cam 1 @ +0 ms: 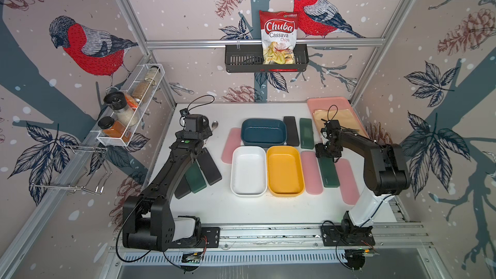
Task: Place the pencil cases by color into the storage box
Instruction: Pick up the pencil case from the center of the board.
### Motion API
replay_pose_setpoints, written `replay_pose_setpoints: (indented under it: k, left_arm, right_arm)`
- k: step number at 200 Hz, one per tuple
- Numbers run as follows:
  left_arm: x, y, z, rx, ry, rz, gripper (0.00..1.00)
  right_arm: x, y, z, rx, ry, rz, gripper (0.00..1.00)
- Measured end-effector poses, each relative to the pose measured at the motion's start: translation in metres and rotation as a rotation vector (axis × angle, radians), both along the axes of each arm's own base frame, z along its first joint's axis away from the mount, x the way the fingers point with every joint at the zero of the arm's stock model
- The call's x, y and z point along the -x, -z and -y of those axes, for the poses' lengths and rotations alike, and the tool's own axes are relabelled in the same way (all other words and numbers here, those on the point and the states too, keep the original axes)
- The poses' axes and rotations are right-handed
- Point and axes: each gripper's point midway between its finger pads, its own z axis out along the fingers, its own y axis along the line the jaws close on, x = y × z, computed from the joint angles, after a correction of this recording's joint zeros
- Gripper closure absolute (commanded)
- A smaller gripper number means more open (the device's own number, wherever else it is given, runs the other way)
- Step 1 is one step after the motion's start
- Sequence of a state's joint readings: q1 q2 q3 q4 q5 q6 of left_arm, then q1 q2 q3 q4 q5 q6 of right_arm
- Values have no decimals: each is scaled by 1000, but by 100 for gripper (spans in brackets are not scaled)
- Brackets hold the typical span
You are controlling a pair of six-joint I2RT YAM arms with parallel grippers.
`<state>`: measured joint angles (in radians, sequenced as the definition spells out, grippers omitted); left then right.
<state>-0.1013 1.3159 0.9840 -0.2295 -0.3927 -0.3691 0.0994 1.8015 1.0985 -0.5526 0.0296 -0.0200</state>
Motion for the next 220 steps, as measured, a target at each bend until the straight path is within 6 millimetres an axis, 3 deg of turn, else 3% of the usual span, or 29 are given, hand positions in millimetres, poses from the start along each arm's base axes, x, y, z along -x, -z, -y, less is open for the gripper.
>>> replay_pose_setpoints:
  k: [33, 82, 124, 166, 220]
  left_arm:
    - [3, 0, 0, -1, 0, -6, 3]
    - [5, -20, 0, 3, 0, 27, 3]
    - [13, -26, 0, 7, 6, 16, 3]
    - [24, -31, 1, 13, 14, 9, 3]
    - [36, -24, 3, 19, 31, -54, 3]
  right_arm:
    - [0, -8, 6, 36, 8, -15, 49]
    - [-7, -37, 11, 61, 35, 15, 49]
    - [-3, -57, 9, 48, 59, 39, 49]
    - [-2, -82, -18, 15, 47, 74, 49]
    - [4, -101, -68, -19, 33, 94, 49]
